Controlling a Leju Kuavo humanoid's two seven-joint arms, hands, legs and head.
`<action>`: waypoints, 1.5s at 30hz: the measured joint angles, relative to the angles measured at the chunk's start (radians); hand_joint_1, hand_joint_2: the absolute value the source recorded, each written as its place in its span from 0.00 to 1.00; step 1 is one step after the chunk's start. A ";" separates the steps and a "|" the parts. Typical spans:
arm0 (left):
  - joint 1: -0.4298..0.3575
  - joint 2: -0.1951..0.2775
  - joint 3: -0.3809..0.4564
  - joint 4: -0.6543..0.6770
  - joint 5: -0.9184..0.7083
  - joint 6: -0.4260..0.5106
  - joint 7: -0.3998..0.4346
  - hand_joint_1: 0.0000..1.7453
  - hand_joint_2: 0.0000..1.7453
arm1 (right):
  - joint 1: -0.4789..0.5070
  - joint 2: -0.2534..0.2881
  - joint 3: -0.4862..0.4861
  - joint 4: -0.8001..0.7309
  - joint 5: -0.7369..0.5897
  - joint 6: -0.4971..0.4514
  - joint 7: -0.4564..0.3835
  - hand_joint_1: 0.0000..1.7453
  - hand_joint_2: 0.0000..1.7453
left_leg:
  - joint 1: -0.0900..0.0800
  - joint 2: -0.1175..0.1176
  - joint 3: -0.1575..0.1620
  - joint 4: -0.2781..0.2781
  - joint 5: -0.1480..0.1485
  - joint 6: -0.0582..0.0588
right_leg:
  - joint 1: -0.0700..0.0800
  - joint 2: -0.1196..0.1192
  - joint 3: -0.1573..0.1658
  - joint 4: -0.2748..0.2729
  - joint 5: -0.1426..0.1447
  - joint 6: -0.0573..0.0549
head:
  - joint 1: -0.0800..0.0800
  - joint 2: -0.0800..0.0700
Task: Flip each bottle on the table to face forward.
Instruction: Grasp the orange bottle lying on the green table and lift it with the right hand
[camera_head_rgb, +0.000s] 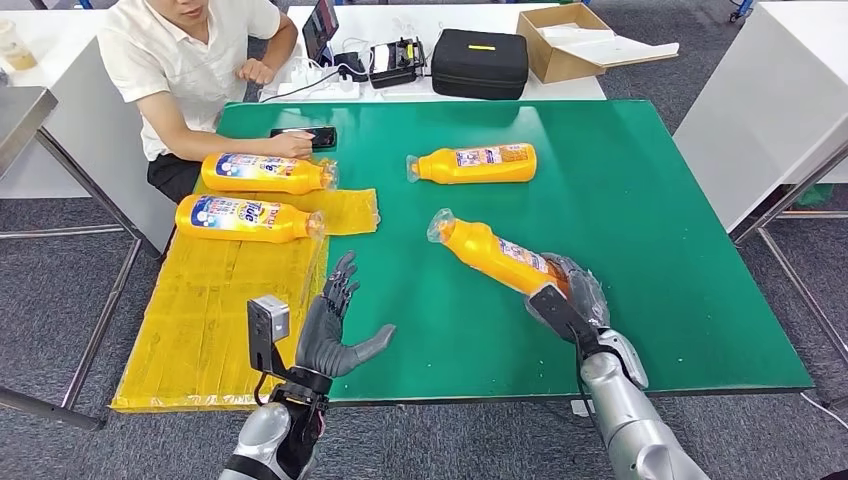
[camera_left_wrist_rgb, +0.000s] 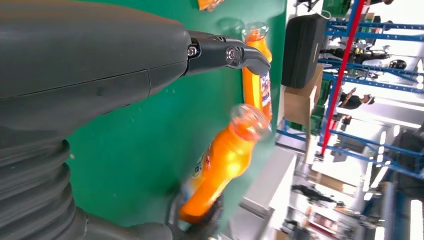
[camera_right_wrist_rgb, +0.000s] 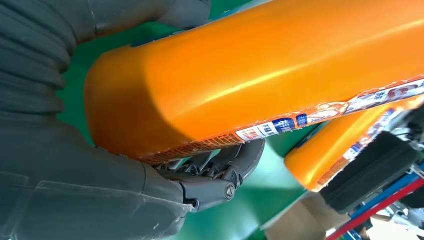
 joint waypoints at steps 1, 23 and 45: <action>0.001 0.000 0.003 -0.001 0.016 -0.004 0.004 0.00 1.00 | 0.014 0.002 0.005 -0.026 -0.031 0.019 -0.005 1.00 1.00 | 0.000 0.000 0.000 0.000 0.000 0.000 | 0.000 0.000 0.000 0.000 0.000 0.000 | 0.000 0.000; 0.002 -0.001 0.003 -0.020 0.039 0.013 0.036 0.00 1.00 | 0.116 0.063 0.192 -0.305 -0.201 0.134 -0.020 1.00 1.00 | 0.000 -0.001 -0.008 0.000 0.001 0.000 | -0.001 -0.001 -0.008 0.001 0.000 0.000 | 0.000 0.000; -0.044 -0.001 -0.018 0.008 0.158 0.033 0.006 0.00 1.00 | 0.084 0.201 0.453 -0.314 -0.256 0.149 -0.014 0.98 1.00 | 0.000 -0.001 -0.009 0.000 0.001 0.000 | 0.000 -0.001 -0.009 0.001 0.000 0.000 | 0.000 0.000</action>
